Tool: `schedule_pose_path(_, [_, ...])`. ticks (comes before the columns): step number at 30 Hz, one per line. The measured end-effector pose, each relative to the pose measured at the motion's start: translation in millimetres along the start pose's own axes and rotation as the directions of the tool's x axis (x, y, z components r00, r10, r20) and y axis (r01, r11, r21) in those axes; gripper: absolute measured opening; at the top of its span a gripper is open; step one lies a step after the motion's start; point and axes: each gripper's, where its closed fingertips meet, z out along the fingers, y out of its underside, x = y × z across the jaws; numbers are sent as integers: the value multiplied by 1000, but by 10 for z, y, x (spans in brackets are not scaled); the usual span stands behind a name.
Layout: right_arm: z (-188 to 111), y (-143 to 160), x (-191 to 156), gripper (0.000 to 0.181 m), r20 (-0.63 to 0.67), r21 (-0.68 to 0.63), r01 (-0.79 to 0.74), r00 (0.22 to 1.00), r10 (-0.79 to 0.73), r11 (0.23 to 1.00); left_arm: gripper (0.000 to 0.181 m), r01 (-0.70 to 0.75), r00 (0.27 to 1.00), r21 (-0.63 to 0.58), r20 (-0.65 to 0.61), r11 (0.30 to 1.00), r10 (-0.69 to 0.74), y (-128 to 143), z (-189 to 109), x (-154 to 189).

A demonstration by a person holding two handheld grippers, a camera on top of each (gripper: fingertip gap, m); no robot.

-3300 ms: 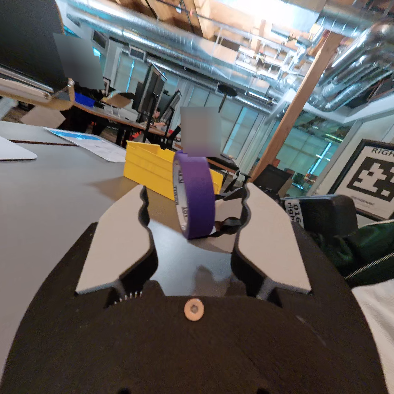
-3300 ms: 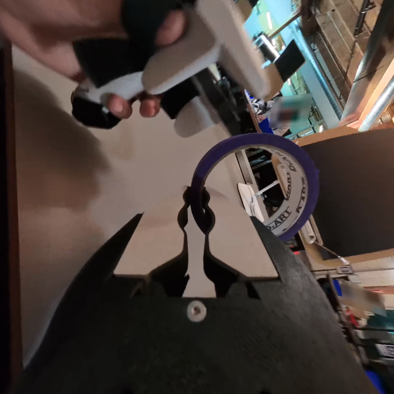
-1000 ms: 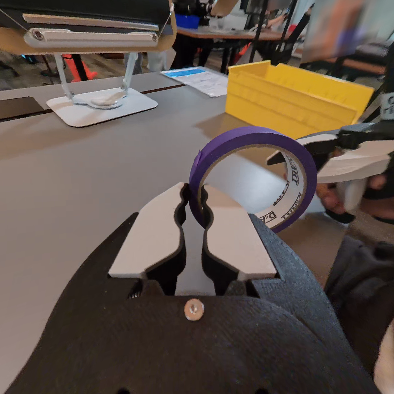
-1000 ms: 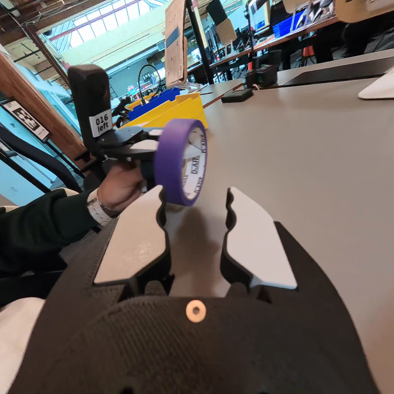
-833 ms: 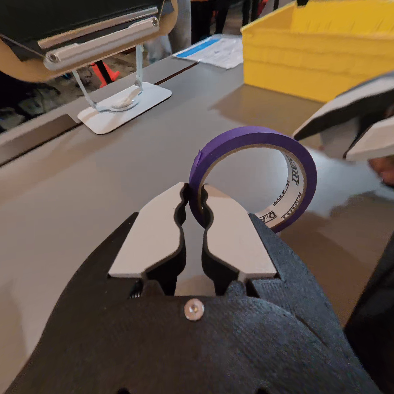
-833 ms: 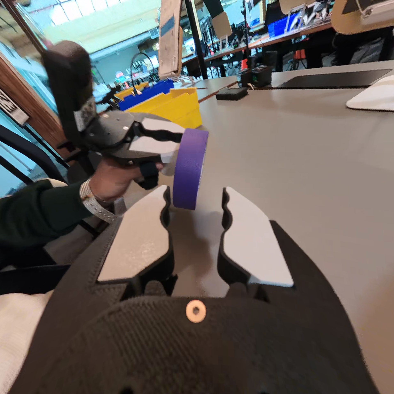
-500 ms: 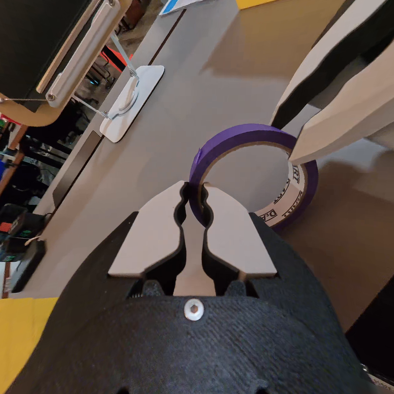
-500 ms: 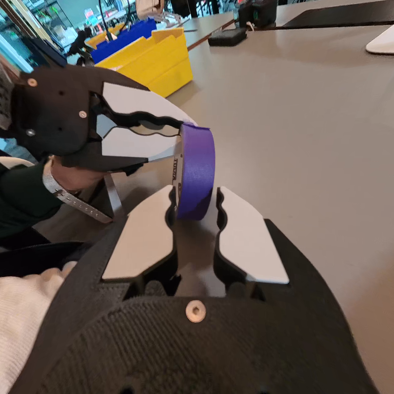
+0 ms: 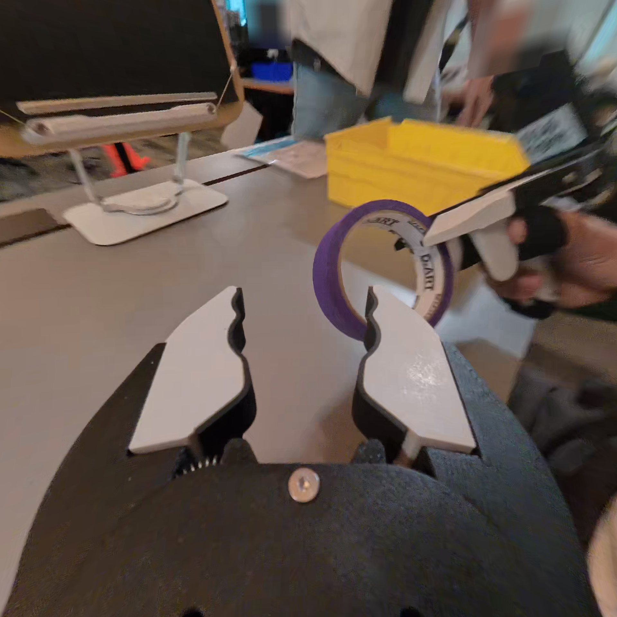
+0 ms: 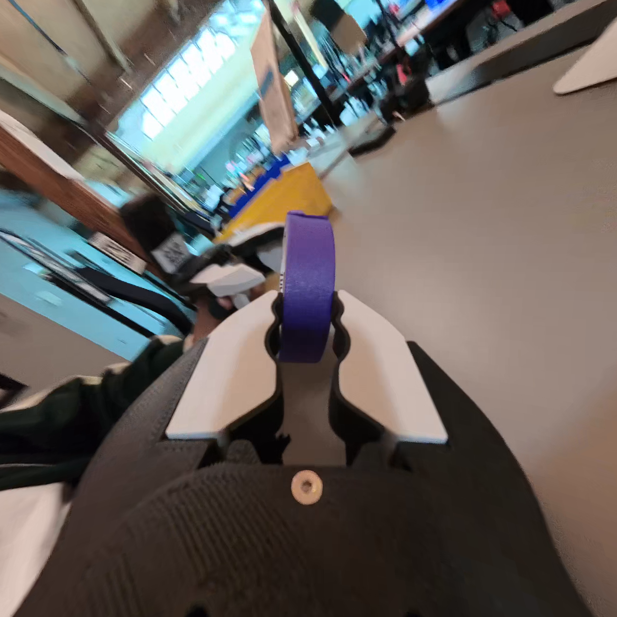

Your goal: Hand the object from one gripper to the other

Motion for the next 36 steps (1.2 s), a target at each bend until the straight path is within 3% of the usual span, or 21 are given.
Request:
schedule_pose_path(3, [-121,-177,8,28,117,126,-108,989,93,986,64,254,950,40,-198,966,-242,-16,-5,94])
schedule_pose_path(7, [-205,-300,-86,28,231,226,-145,969,92,963,51,543,725,-63,-468,838,-505,-19,4,334])
schedule_pose_path(10, [-171,-268,-170,28,241,223,-88,970,33,971,52,659,549,-125,-595,742,-588,-95,-26,482])
schedule_pose_path(12, [-126,-231,-234,28,240,212,-46,971,-7,976,52,679,504,-128,-635,723,-586,-152,-49,544])
schedule_pose_path(15, [-71,-182,-310,28,235,204,6,970,-55,979,50,645,554,-91,-628,758,-547,-185,-55,580])
schedule_pose_path(17, [-51,-161,-313,28,214,206,50,972,-95,977,28,612,589,-67,-627,788,-511,-213,-90,592])
schedule_pose_path(22, [-23,-123,-330,30,197,222,160,959,-204,962,27,554,669,0,-595,833,-445,-295,-145,556])
schedule_pose_path(23, [-6,-111,-323,36,191,215,177,957,-219,960,27,544,686,14,-582,839,-436,-305,-150,539])
schedule_pose_path(26, [23,-206,-215,95,80,253,237,961,-265,938,27,506,757,56,-507,861,-412,-294,-146,436])
schedule_pose_path(28, [8,-231,-58,107,-55,227,339,940,-335,913,27,489,794,62,-444,870,-415,-258,-143,330])
schedule_pose_path(30, [-28,-232,132,102,-220,124,469,872,-436,875,27,455,832,65,-386,888,-398,-221,-142,237])
schedule_pose_path(32, [-93,-244,263,85,-359,-17,609,736,-573,793,28,433,851,53,-354,900,-388,-186,-136,193])
schedule_pose_path(36, [-89,-213,185,54,-412,-209,785,471,-780,584,28,398,872,23,-321,917,-370,-127,-93,235])
